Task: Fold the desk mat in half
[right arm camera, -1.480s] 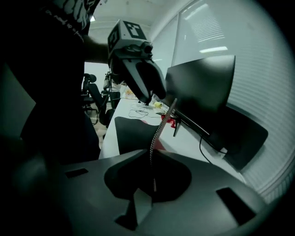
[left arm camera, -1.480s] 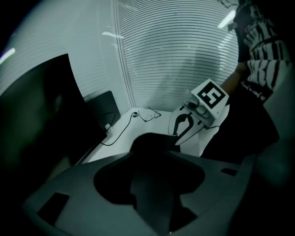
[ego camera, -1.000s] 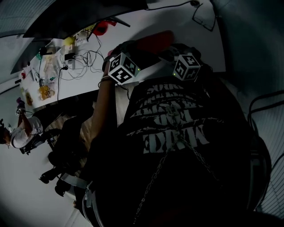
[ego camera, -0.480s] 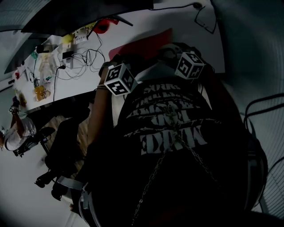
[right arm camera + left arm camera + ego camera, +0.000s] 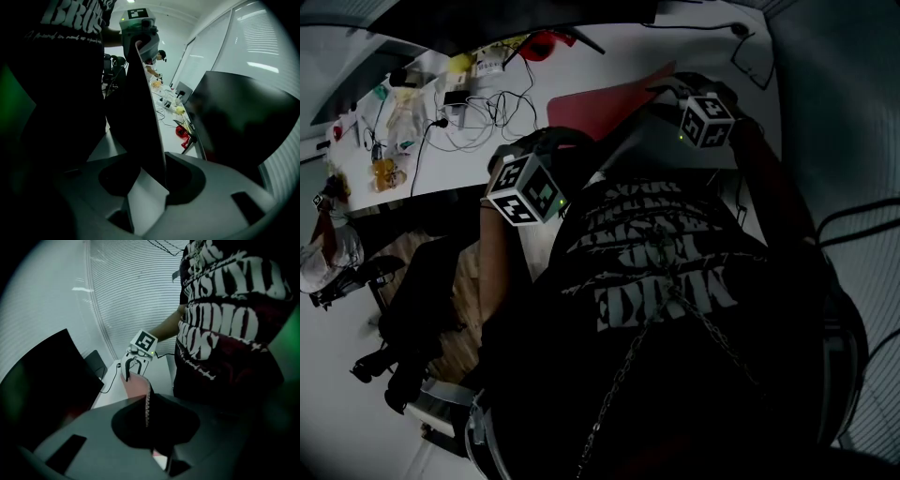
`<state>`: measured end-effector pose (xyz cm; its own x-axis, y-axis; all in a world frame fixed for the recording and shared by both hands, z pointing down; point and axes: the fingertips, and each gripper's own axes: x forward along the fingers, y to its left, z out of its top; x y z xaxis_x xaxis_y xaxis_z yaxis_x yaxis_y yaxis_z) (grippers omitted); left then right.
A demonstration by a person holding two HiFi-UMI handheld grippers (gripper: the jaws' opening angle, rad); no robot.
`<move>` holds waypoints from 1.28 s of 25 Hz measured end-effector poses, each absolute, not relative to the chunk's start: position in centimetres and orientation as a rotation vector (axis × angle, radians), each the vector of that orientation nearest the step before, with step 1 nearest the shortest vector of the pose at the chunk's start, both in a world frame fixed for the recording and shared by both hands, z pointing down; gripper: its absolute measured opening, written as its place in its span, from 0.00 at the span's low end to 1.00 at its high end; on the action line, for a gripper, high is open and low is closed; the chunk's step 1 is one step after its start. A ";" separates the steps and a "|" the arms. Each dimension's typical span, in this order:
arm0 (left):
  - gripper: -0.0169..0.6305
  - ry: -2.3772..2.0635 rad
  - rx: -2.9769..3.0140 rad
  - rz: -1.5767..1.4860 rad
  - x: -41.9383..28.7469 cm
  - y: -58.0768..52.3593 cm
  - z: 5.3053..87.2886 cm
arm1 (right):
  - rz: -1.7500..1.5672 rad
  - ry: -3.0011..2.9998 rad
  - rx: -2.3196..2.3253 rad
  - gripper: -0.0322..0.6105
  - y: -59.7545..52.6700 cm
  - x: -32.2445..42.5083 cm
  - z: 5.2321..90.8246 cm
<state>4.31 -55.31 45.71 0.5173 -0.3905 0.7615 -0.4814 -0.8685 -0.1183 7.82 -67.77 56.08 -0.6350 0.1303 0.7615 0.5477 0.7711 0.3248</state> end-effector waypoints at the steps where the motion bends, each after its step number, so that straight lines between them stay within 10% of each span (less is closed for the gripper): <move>1: 0.06 -0.773 2.632 1.268 3.8 -54.8 45.5 | -0.720 -2.187 -0.501 0.28 -68.0 7.6 56.4; 4: 0.06 -0.831 2.608 1.192 2.3 -53.5 44.6 | -0.772 -2.124 -0.474 0.27 -68.9 7.1 57.7; 6: 0.06 -0.903 2.590 1.151 1.1 -53.1 44.2 | -0.771 -2.118 -0.452 0.08 -69.4 7.0 57.9; 32: 0.06 -1.457 2.875 1.101 -7.3 -66.0 33.8 | -0.824 -2.300 0.277 0.07 -78.0 11.0 36.1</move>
<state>-7.26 -65.96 33.81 0.4353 -0.7940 0.4243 -0.6250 -0.6058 -0.4924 11.00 -78.02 36.14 -0.7535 -0.3983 0.5230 0.0247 0.7779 0.6279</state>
